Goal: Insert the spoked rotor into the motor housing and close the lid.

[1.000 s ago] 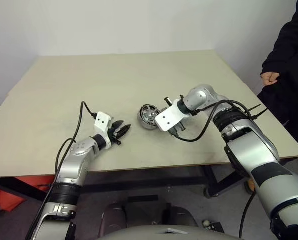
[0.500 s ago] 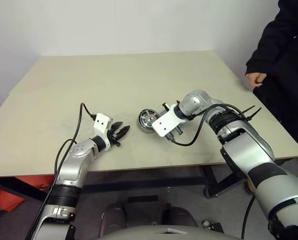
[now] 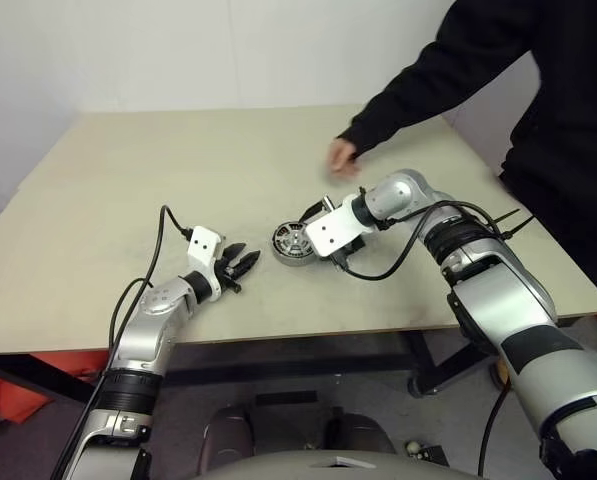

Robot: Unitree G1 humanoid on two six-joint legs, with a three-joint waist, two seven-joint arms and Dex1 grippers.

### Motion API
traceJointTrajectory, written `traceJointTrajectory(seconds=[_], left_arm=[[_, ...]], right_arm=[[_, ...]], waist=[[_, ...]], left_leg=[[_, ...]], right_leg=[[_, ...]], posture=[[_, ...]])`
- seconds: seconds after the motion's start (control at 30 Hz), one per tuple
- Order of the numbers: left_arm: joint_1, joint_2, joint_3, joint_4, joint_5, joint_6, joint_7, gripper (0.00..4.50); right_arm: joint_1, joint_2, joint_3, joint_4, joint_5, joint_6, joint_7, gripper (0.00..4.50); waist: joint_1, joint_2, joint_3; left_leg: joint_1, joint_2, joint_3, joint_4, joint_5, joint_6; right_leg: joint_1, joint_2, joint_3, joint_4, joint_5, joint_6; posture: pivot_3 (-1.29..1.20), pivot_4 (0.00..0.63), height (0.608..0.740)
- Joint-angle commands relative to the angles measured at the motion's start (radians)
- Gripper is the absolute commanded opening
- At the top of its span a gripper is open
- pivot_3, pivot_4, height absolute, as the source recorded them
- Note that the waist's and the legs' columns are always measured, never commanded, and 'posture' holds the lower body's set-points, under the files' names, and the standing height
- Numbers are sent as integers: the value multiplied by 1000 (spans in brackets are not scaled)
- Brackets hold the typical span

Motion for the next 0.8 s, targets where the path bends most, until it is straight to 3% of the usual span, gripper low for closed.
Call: traceJointTrajectory(seconds=[0.03, 0.5, 0.8], left_arm=[[-16, 4, 13, -23, -5, -16, -3, 2088], [-47, 12, 4, 9, -1, -17, -30, 2088], [-61, 10, 1, 22, 4, -22, -37, 2088]], right_arm=[[15, -24, -70, -88, 77, 76, -1, 4459], [283, -106, -176, -483, 192, 420, -32, 4459], [313, -111, -165, -551, 198, 477, -55, 4459]], waist=[[1, 0, 0], [4, -1, 0], [5, -1, 0]], left_leg=[[0, 0, 0, 0, 0, 0], [2, 0, 0, 0, 0, 0], [2, 0, 0, 0, 0, -1]], right_leg=[[0, 0, 0, 0, 0, 0], [1, 0, 0, 0, 0, 0], [2, 0, 0, 0, 0, 0]], posture=[[0, 0, 740], [0, 0, 740], [0, 0, 740]])
